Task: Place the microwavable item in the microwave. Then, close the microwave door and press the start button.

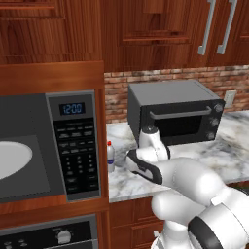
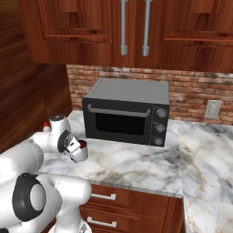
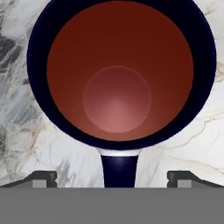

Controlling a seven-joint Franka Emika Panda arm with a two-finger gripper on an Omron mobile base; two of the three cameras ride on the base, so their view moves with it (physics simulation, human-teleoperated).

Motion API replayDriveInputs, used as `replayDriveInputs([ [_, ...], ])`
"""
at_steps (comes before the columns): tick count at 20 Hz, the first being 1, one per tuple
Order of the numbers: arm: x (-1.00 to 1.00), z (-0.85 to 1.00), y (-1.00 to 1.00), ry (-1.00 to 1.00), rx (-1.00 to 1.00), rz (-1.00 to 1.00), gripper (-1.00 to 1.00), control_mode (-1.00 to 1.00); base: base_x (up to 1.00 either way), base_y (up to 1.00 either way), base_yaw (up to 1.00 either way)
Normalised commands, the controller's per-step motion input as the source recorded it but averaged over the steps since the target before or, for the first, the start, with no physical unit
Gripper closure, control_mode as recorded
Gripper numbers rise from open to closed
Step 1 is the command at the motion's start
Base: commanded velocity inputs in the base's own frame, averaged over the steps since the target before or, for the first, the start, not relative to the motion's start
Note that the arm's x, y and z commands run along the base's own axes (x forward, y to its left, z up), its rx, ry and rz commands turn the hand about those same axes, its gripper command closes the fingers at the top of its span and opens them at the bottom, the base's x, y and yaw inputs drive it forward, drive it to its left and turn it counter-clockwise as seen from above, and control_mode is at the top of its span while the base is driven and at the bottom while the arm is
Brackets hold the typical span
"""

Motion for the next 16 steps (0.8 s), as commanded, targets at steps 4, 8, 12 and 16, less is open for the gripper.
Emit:
replayDriveInputs([
  [4,0.2,-0.1,0.0,0.0,0.0,0.0,-1.0,-1.0,0.0,0.0,0.0],
  [8,0.2,0.0,0.0,0.0,0.0,0.0,-1.0,-1.0,0.0,0.0,0.0],
  [12,-0.01,-0.05,-0.08,0.0,0.0,0.0,1.0,-1.0,0.0,0.0,0.0],
  [16,-0.19,-0.11,-0.12,0.0,0.0,0.0,1.0,-1.0,0.0,0.0,0.0],
])
